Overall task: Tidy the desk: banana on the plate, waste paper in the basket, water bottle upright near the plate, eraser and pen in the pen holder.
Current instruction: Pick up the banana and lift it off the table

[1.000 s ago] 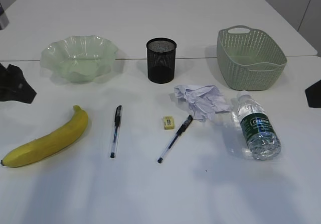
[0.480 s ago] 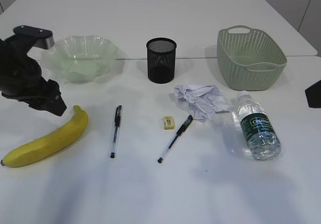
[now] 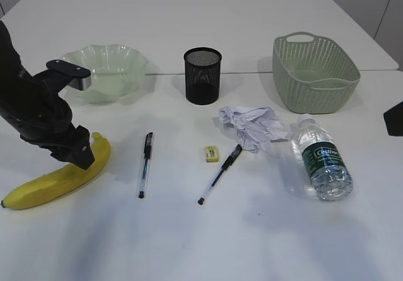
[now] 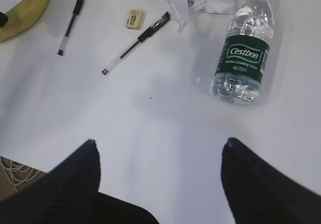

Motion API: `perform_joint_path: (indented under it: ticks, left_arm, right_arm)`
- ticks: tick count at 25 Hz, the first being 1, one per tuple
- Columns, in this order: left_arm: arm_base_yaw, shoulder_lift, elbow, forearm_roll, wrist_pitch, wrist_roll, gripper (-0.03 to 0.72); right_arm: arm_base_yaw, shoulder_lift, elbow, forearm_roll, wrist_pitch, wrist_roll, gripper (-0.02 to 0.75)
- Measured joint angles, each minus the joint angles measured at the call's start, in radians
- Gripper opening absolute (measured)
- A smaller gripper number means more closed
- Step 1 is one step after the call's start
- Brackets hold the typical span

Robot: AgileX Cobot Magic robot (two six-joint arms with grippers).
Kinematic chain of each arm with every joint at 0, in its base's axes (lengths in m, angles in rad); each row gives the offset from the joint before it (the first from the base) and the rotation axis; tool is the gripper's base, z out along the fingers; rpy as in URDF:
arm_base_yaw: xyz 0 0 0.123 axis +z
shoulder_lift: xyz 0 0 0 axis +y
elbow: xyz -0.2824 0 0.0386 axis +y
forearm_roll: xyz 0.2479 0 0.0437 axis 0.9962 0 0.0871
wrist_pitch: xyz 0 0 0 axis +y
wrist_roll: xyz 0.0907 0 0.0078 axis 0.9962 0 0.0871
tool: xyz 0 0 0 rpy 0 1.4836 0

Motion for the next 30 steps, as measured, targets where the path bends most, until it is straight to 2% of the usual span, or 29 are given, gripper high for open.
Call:
perform_joint_path:
  ticks: [6,30]
  left_arm:
    - [0.000,0.002,-0.002,0.042,-0.041,0.000,0.503]
    - [0.000,0.135,-0.004,0.029,-0.081,0.002,0.505]
  right_arm:
    - [0.000,0.000,0.000,-0.002,0.000,-0.007,0.555]
    - [0.000,0.000,0.000,-0.005,0.000,-0.014,0.555]
